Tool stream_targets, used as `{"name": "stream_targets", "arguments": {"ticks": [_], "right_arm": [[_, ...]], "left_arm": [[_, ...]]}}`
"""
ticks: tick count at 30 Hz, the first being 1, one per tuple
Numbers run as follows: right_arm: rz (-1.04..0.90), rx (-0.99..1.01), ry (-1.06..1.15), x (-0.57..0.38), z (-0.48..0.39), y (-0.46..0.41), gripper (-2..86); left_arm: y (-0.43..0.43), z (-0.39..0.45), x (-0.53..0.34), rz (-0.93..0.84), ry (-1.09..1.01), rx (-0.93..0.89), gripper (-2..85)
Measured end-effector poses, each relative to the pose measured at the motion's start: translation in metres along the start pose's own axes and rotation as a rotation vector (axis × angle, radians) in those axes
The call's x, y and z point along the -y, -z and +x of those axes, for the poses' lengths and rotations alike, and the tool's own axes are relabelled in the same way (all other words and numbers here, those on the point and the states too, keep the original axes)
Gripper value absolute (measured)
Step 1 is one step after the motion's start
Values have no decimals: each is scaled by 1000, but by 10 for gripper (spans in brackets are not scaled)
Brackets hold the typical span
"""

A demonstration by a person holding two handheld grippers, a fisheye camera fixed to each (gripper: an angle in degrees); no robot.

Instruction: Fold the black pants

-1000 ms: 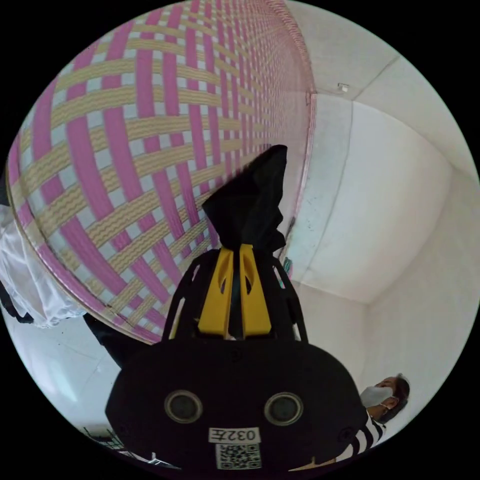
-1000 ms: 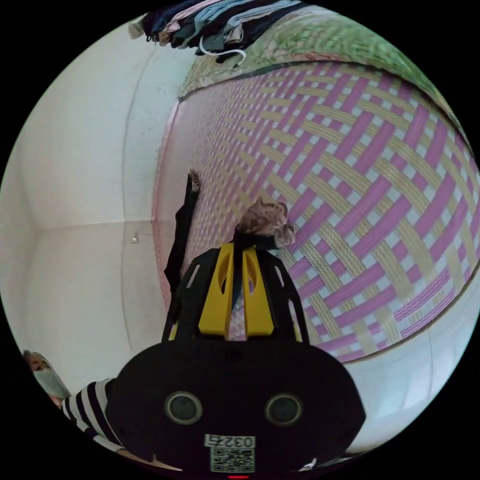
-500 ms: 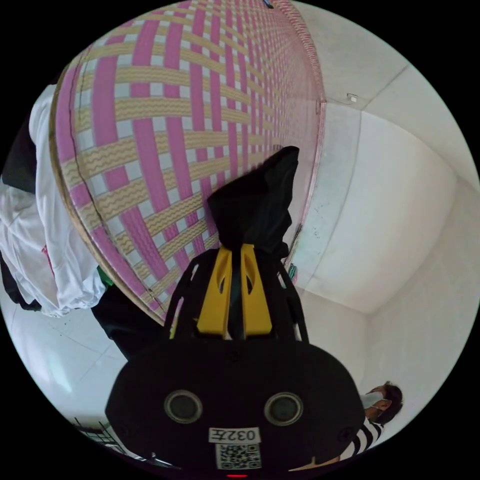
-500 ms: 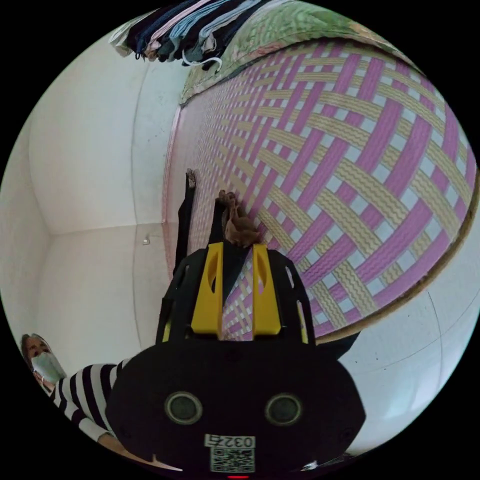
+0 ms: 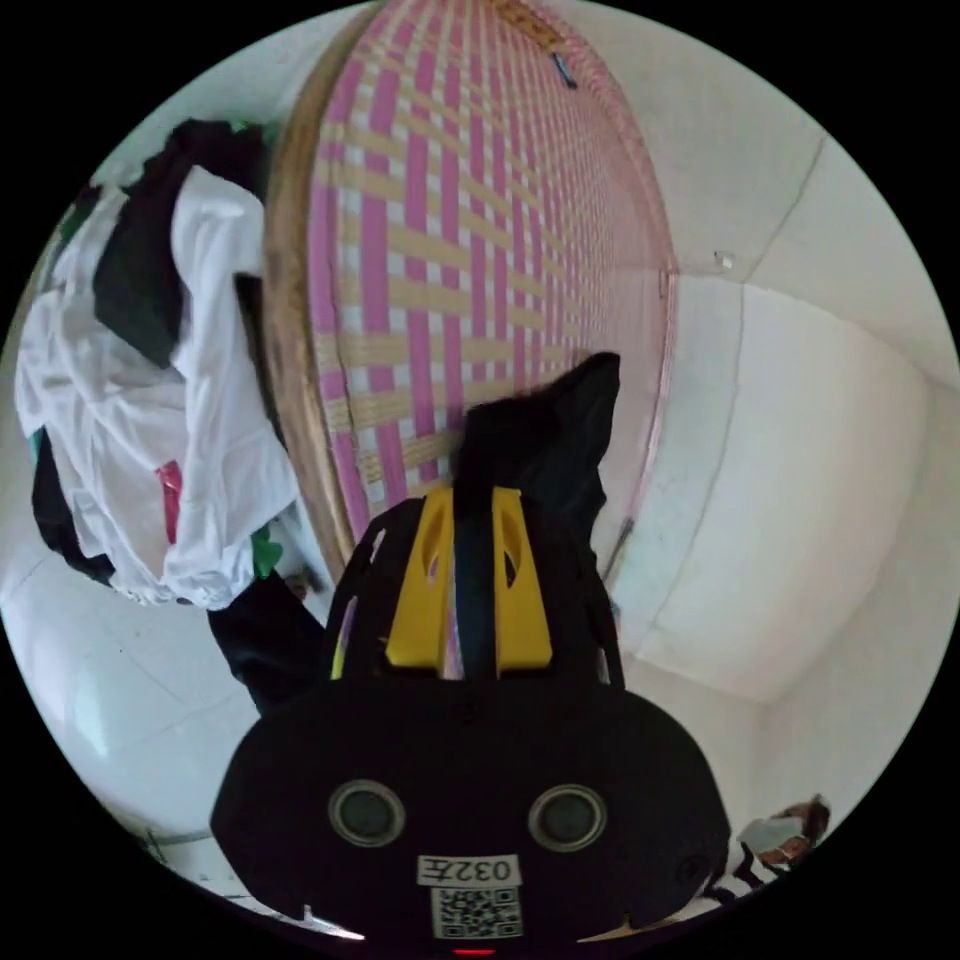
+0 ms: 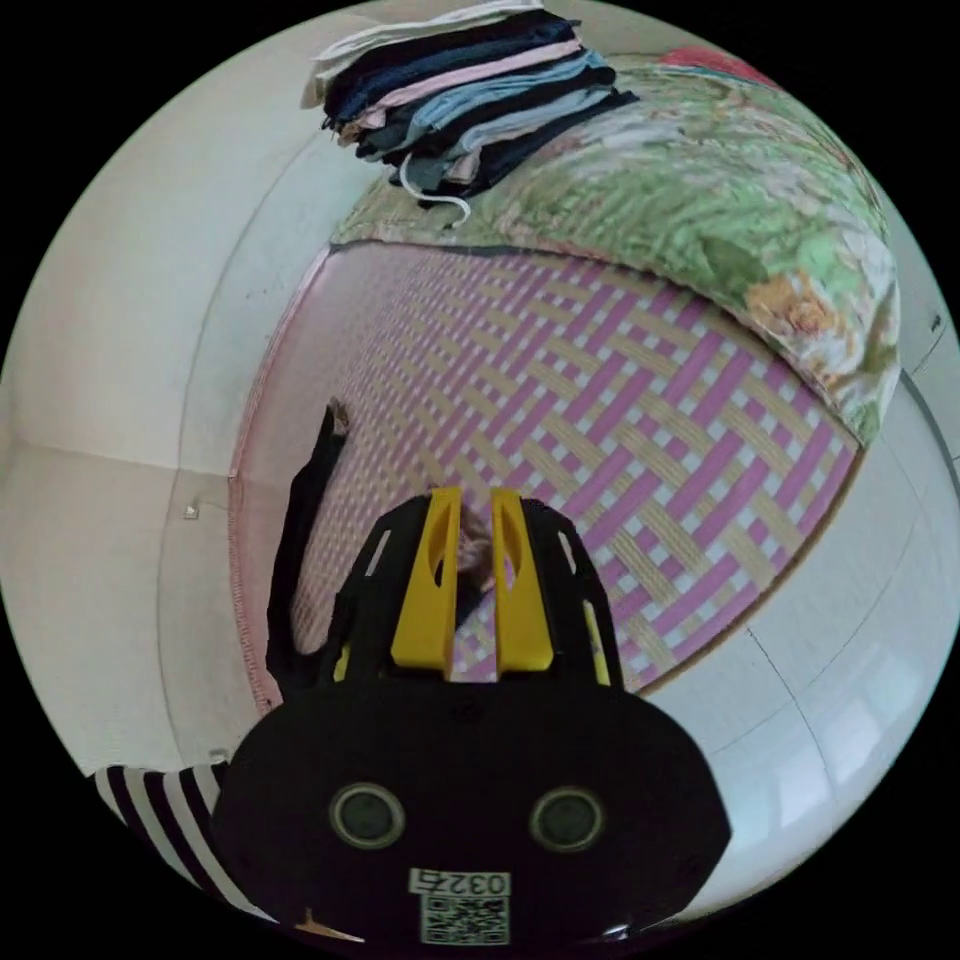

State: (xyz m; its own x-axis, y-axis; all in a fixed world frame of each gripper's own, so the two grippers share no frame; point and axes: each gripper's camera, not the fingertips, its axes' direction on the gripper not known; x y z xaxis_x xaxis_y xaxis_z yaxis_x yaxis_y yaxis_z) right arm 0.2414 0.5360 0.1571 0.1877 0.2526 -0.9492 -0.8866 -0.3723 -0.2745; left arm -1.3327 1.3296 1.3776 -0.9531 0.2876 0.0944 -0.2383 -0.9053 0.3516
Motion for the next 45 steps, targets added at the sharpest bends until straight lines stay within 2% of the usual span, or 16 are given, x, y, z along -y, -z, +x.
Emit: {"name": "stream_targets", "arguments": {"ticks": [3, 5, 7, 10, 12, 14, 21, 24, 26, 28, 31, 33, 35, 37, 39, 45], "right_arm": [[-76, 99, 73, 18, -38, -30, 58], [-156, 136, 114, 28, -65, -60, 61], [-271, 186, 113, 41, -94, -108, 71], [-345, 231, 39, 56, -123, -165, 79], [-355, 243, -5, 64, -138, -192, 86], [-369, 229, -33, 71, -154, -217, 85], [-305, 240, -78, 93, -192, -270, 44], [-284, 241, -34, 101, -197, -275, 24], [-235, 321, 25, 105, -210, -262, 14], [-158, 391, 165, 110, -237, -224, 6], [-92, 345, 334, 110, -252, -170, 4], [-98, 313, 359, 107, -238, -156, 6], [-145, 231, 346, 103, -211, -160, 13], [-312, 137, 198, 93, -163, -189, 42], [-385, 40, 67, 83, -131, -201, 69], [-174, 47, -36, 78, -106, -182, 79]], "left_arm": [[21, 28, -18, 266, 48, 139, -4], [19, 47, -19, 321, -10, 80, -10], [-18, 86, -2, 155, -217, -7, -9], [-92, 138, 10, -117, -388, 14, -9], [-129, 164, 11, -173, -435, 59, -9], [-162, 183, 14, -218, -474, 16, -9], [-248, 217, 44, -255, -400, 121, -9], [-254, 215, 56, -207, -347, 114, -10], [-257, 211, 61, -213, -340, 89, -10], [-258, 209, 66, -233, -357, 70, -10], [-260, 206, 68, -246, -361, 47, -10], [-263, 205, 67, -257, -367, 30, -10], [-268, 204, 67, -287, -367, 6, -10], [-276, 203, 66, -335, -359, -20, -10], [-277, 204, 65, -345, -359, -24, -9], [-263, 217, 54, -308, -449, -2, -9]]}}
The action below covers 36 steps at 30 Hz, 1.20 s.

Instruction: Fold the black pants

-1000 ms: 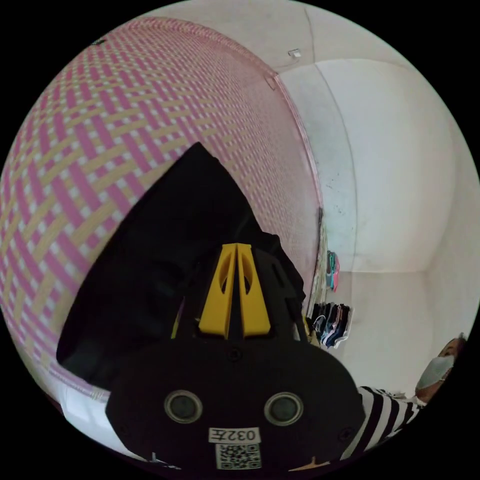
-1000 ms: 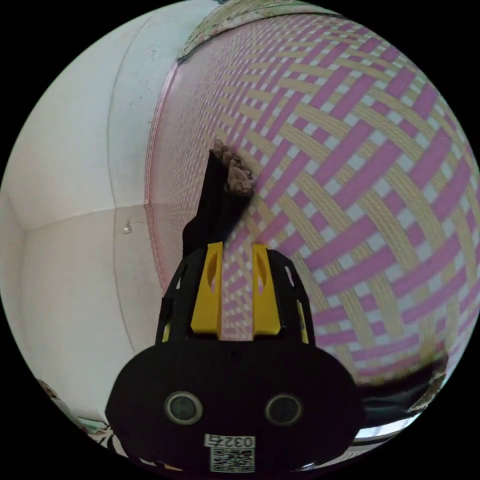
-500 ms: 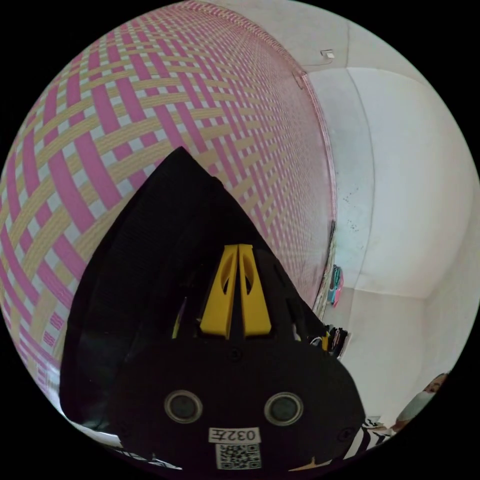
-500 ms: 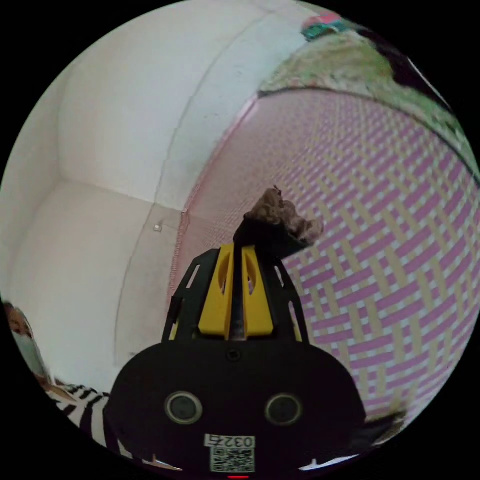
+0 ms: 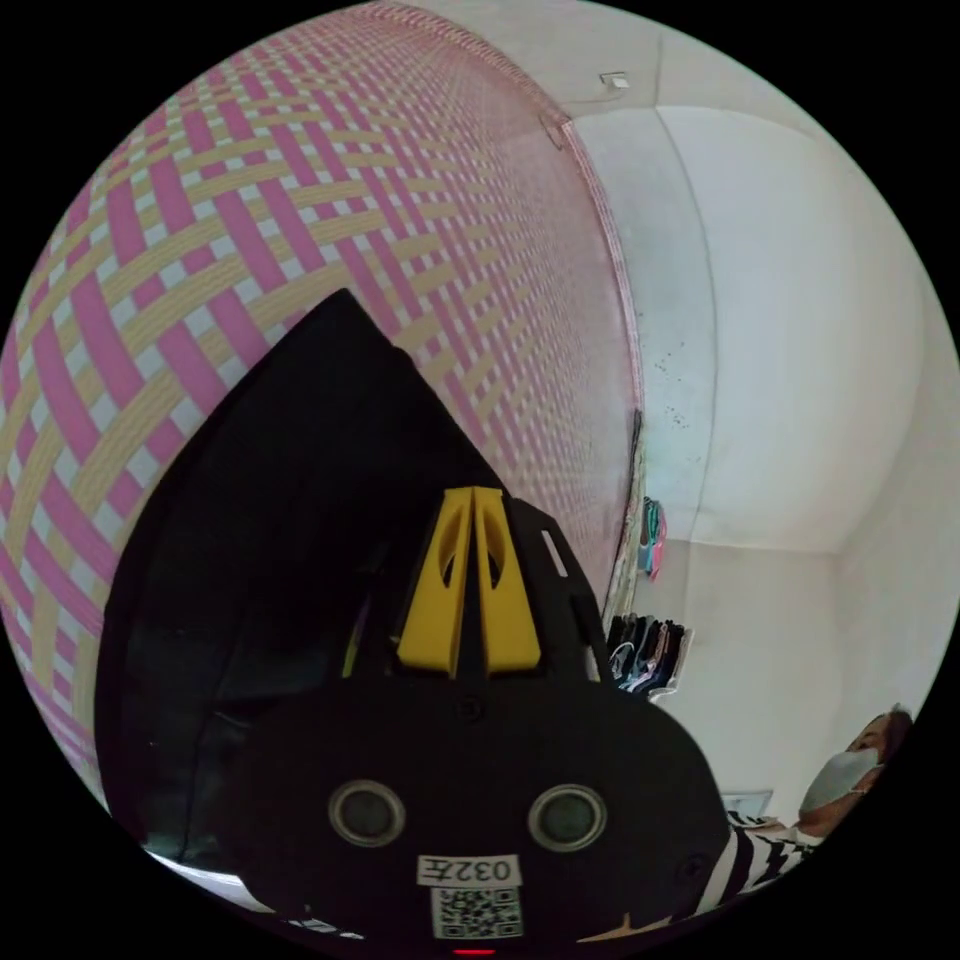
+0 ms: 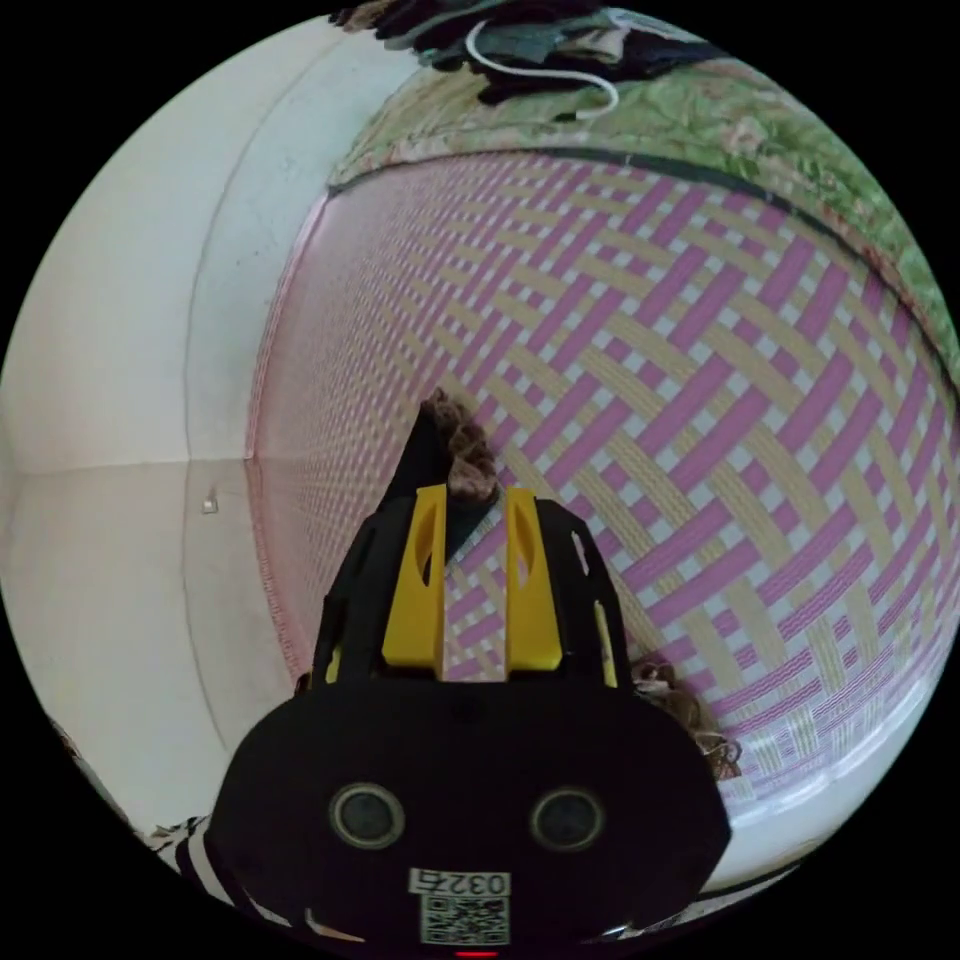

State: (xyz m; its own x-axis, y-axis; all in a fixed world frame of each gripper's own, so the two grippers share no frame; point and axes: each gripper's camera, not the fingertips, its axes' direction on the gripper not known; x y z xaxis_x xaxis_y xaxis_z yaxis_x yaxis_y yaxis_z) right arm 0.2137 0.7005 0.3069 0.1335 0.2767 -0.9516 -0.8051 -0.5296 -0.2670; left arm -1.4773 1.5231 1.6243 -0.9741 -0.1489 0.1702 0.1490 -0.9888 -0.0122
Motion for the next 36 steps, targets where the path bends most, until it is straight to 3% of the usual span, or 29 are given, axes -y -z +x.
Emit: {"name": "stream_targets", "arguments": {"ticks": [3, 7, 10, 16, 20, 26, 33, 36], "right_arm": [[11, -18, 181, 5, -31, -9, 51], [-154, -83, 348, 11, -65, -64, 52], [-158, -213, 292, 22, -58, -88, 8], [-90, -270, 281, 29, -53, -90, -9], [-10, -186, 306, 10, -47, -58, -10], [68, -3, 355, -68, 26, 22, -9], [98, 130, 121, -148, 159, 83, 28], [75, 161, 33, -160, 194, 89, 57]], "left_arm": [[1, 8, -2, -7, -40, -3, -9], [-14, -1, 6, -98, -16, 122, -9], [-14, -20, 7, -76, 7, 71, -10], [-11, -35, 1, -91, 78, 15, -9], [26, -36, -20, -18, -18, -102, -9], [131, -109, -99, 167, 59, -148, -6], [201, -210, -215, 361, 299, -64, 71], [194, -232, -231, 356, 317, -147, 73]]}}
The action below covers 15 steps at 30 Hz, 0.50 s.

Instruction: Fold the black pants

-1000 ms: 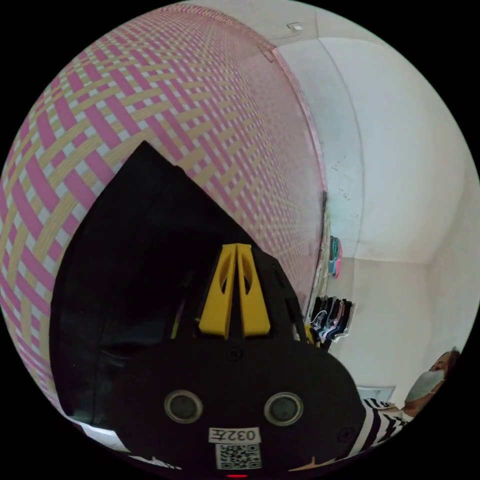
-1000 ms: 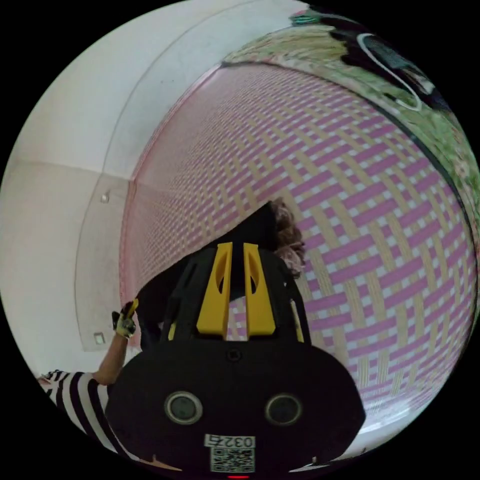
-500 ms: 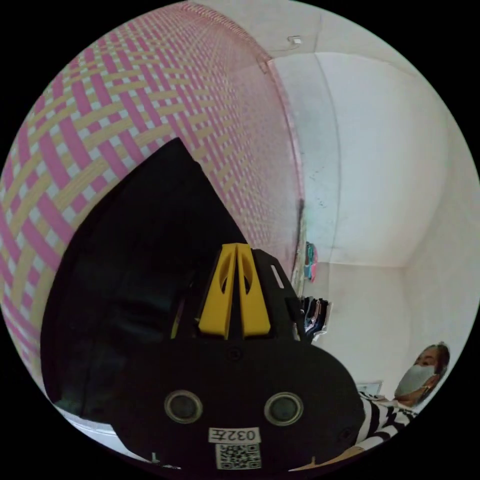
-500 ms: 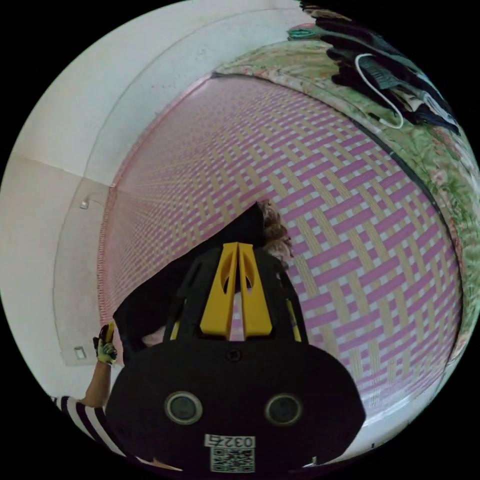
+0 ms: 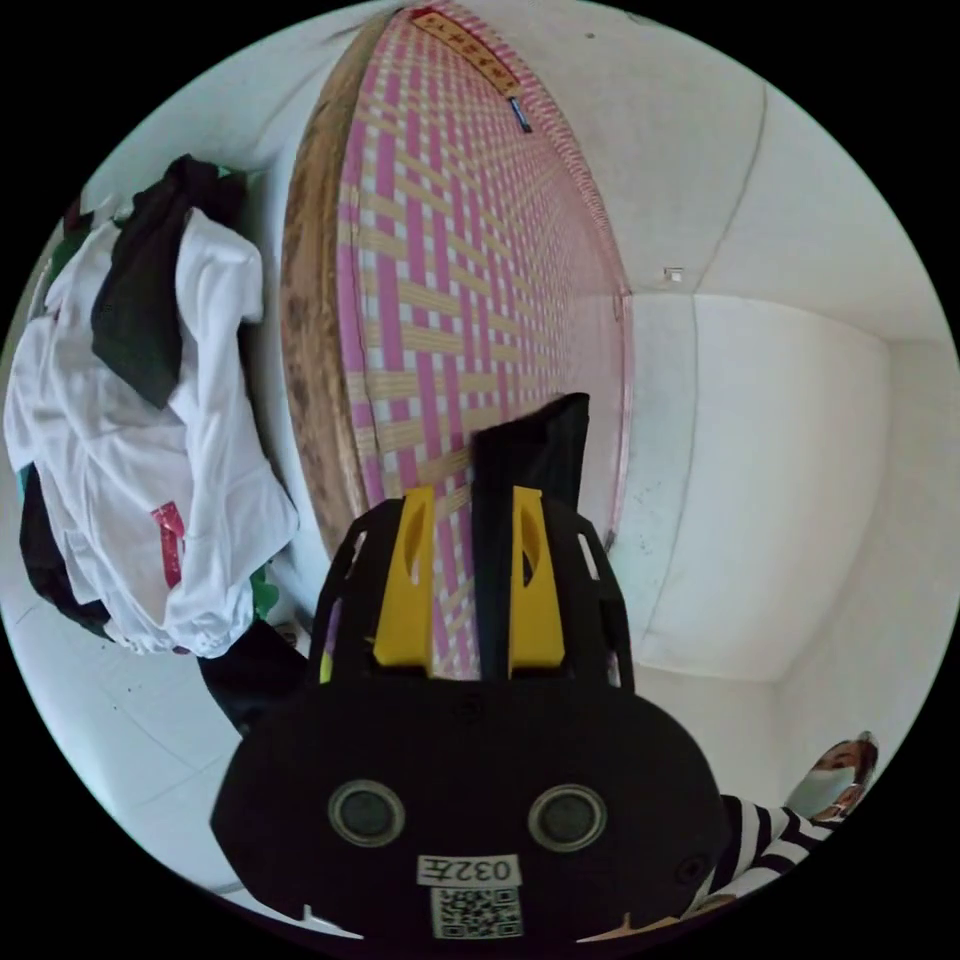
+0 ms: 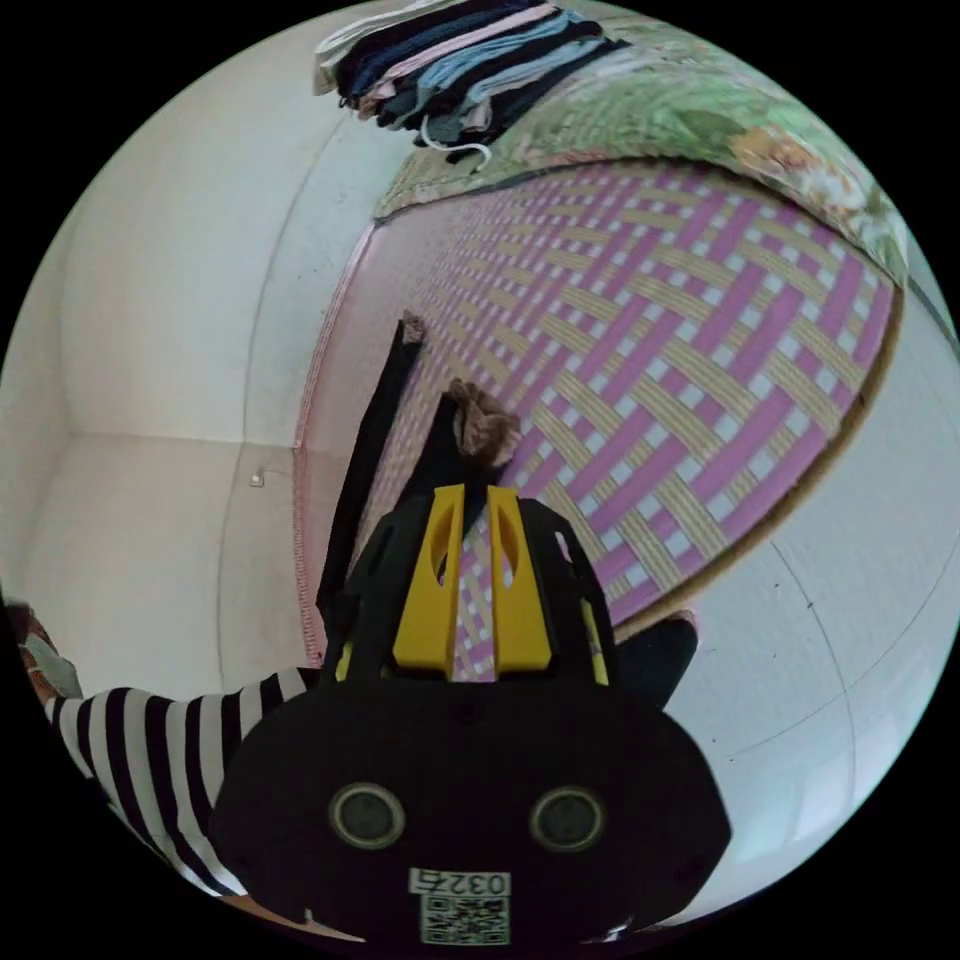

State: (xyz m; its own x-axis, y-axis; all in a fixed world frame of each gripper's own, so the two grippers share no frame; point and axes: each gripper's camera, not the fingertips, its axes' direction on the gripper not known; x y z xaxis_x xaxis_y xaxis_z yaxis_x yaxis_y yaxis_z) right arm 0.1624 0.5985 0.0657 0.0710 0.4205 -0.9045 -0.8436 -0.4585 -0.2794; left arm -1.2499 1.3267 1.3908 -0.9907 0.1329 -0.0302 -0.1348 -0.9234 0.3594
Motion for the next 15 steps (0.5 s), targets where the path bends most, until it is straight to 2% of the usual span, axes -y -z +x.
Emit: {"name": "stream_targets", "arguments": {"ticks": [9, 11, 15], "right_arm": [[-57, 36, -42, 2, 29, -4, 77], [-68, 54, -40, 3, 30, -5, 77], [-121, 109, 4, 10, 27, -16, 78]], "left_arm": [[-30, -21, -7, -81, -10, -191, 69], [-35, -18, -12, -106, -35, -164, 64], [-31, -6, -20, -85, -114, 11, 17]]}}
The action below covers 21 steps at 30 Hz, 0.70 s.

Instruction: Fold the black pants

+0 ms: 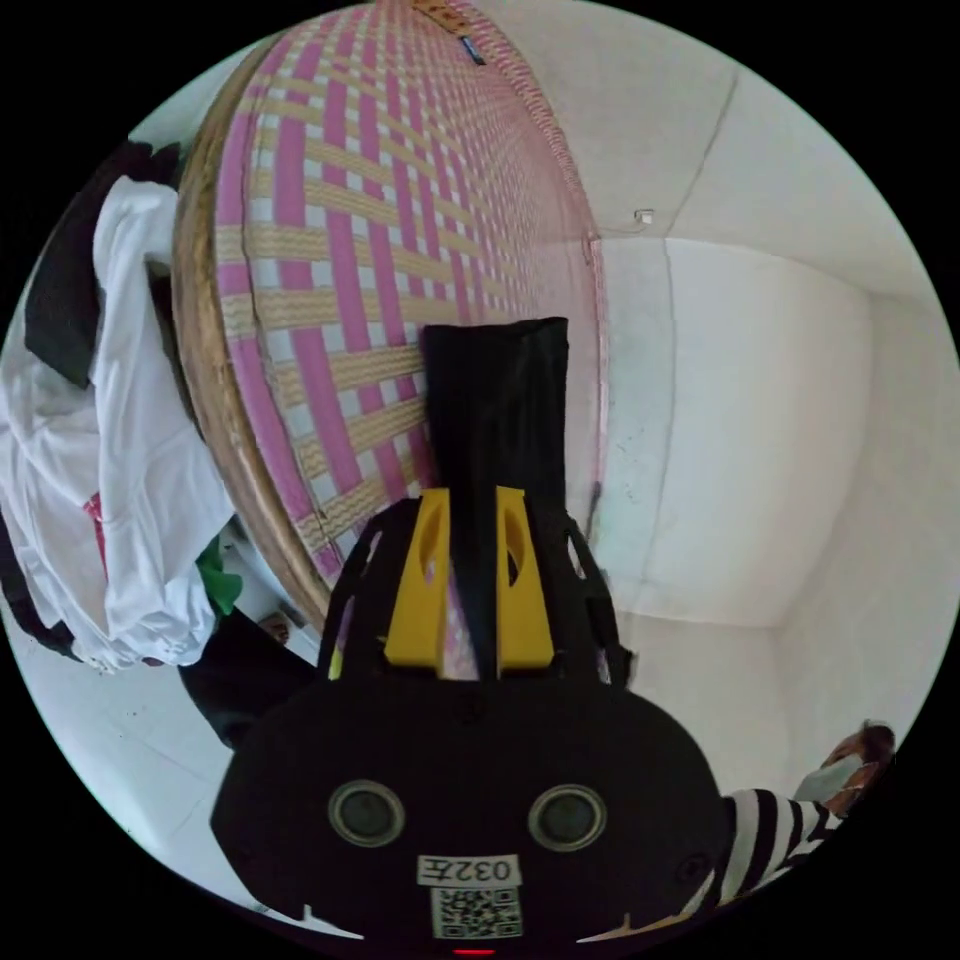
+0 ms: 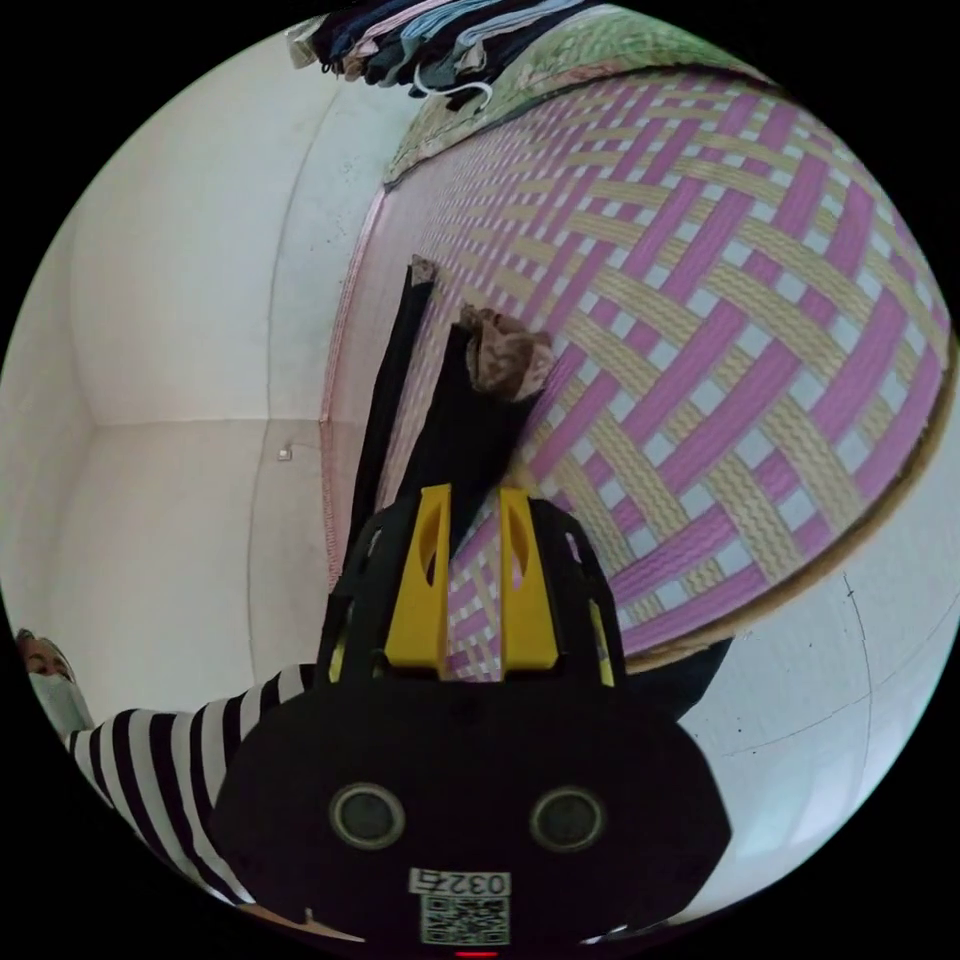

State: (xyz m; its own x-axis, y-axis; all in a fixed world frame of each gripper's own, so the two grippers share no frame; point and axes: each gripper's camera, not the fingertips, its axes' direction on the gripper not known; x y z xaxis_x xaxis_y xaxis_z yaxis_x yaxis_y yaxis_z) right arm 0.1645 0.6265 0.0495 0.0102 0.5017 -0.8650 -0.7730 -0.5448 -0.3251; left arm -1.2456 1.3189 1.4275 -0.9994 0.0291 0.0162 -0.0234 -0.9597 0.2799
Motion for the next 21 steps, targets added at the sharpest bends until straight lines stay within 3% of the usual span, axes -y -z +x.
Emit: {"name": "stream_targets", "arguments": {"ticks": [11, 21], "right_arm": [[-91, -7, 16, 15, -11, -2, 69], [-155, -22, -16, 15, -9, 16, 62]], "left_arm": [[4, -8, 15, -57, 50, 25, 19], [45, -43, 5, 61, 113, -110, 8]]}}
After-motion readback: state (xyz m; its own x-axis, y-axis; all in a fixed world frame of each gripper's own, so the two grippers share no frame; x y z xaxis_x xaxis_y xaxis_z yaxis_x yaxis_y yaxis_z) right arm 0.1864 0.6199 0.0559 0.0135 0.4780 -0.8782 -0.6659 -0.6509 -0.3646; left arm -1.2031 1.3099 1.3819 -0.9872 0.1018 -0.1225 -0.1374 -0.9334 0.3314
